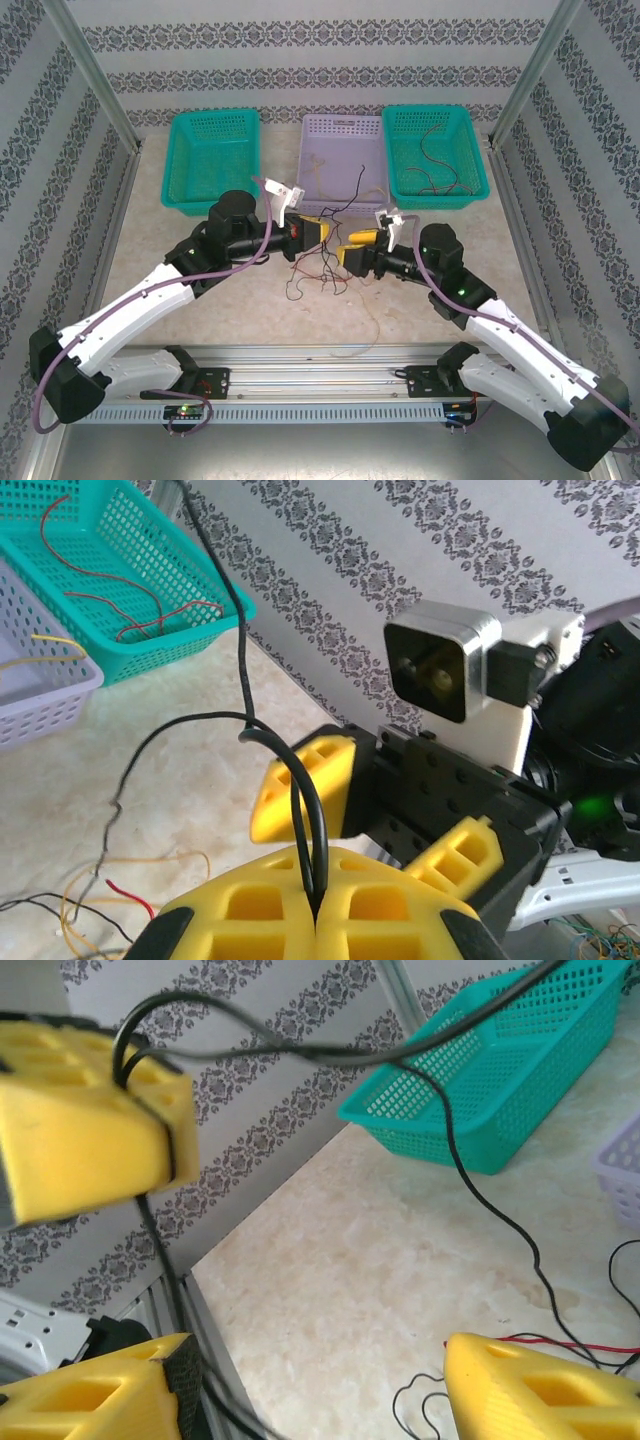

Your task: Untangle the cables

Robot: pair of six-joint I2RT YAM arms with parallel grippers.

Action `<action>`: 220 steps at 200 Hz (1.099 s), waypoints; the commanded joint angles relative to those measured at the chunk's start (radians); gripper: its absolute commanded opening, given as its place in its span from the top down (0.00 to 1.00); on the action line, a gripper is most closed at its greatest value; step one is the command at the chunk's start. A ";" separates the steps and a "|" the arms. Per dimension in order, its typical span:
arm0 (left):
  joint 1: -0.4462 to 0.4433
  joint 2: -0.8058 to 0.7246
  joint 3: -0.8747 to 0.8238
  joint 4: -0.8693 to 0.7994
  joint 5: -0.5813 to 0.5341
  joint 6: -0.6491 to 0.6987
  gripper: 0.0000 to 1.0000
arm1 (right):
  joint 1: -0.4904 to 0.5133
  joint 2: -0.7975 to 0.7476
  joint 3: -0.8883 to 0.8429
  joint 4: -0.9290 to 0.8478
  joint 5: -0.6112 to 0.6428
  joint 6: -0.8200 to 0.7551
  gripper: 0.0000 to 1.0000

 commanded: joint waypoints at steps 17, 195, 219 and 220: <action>-0.009 0.036 0.024 0.024 -0.024 0.004 1.00 | 0.070 0.030 -0.038 0.084 0.000 -0.029 0.37; -0.009 0.019 -0.029 -0.019 -0.080 0.046 1.00 | 0.118 0.094 -0.043 0.154 0.102 -0.079 0.61; -0.010 0.022 -0.029 -0.016 -0.079 0.043 1.00 | 0.118 0.093 -0.052 0.169 0.104 -0.074 0.60; -0.009 0.021 -0.028 -0.017 -0.079 0.043 1.00 | 0.118 0.093 -0.053 0.170 0.104 -0.074 0.60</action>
